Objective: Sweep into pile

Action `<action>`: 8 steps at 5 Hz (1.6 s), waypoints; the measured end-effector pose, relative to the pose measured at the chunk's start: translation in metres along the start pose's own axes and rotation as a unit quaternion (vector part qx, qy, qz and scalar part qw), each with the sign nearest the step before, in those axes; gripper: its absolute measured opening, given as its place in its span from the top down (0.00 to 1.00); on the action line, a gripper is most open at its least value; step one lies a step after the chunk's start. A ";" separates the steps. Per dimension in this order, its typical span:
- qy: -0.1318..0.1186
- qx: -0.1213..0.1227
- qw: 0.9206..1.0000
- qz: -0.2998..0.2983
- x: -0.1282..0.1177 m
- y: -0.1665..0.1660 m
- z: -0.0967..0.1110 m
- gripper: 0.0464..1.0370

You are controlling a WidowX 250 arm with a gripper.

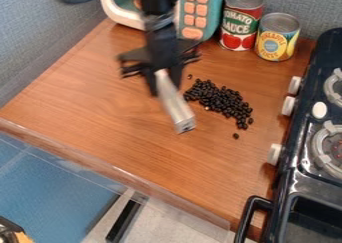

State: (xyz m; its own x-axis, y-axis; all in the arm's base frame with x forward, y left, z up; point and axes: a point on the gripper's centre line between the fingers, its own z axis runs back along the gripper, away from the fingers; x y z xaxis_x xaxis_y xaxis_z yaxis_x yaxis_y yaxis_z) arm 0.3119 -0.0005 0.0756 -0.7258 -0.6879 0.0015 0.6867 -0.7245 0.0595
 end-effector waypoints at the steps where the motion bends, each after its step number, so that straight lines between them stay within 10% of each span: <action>1: 0.005 -0.008 0.999 -0.044 -0.003 0.032 0.006 0.67; 3: 0.004 -0.030 0.989 -0.143 -0.004 0.081 -0.003 0.67; 6: 0.007 -0.059 0.950 -0.305 0.005 0.102 -0.021 0.67; 8: 0.007 -0.048 0.946 -0.320 0.009 0.108 -0.023 0.67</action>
State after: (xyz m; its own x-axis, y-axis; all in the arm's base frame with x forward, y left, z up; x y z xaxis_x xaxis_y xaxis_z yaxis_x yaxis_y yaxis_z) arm 0.3805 -0.0853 0.0593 -0.9941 -0.1067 -0.0175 0.1074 -0.9931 -0.0466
